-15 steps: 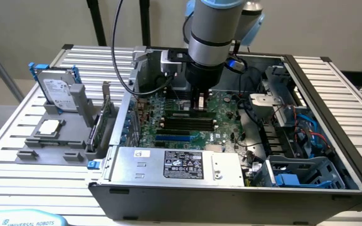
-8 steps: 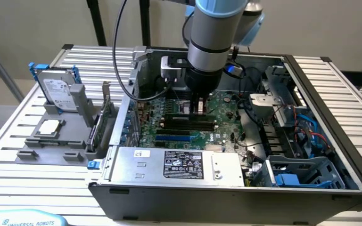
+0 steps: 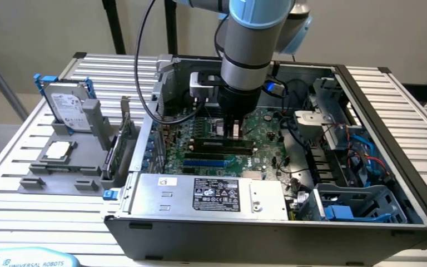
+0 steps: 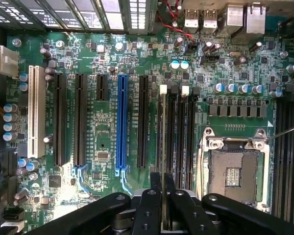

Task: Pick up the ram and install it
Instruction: 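Insert the ram into the slot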

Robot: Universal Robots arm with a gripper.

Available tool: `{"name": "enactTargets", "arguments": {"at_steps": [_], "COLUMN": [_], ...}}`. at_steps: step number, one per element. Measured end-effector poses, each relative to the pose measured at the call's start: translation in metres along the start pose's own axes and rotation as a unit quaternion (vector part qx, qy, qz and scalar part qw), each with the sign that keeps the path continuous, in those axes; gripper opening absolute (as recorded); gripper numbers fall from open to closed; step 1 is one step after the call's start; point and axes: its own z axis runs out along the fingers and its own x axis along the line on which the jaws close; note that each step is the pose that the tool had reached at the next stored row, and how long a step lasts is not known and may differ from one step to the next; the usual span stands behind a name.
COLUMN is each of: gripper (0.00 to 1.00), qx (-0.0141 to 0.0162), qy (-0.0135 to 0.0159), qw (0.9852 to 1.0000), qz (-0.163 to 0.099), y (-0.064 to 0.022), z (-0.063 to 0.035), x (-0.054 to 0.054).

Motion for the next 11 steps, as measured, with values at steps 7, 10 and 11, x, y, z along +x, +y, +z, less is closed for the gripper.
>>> {"name": "enactTargets", "arguments": {"at_steps": [7, 10, 11], "gripper": [0.13, 0.13, 0.13], "qx": [0.0015, 0.0028, 0.0034], "qy": [0.0019, 0.0033, 0.0035], "qw": [1.0, 1.0, 1.0], "qz": [0.0, 0.0, 0.0], "y": [-0.0001, -0.0002, -0.0002], "z": [0.0019, 0.0028, 0.0031], "x": [0.0, 0.0001, -0.0001]}}
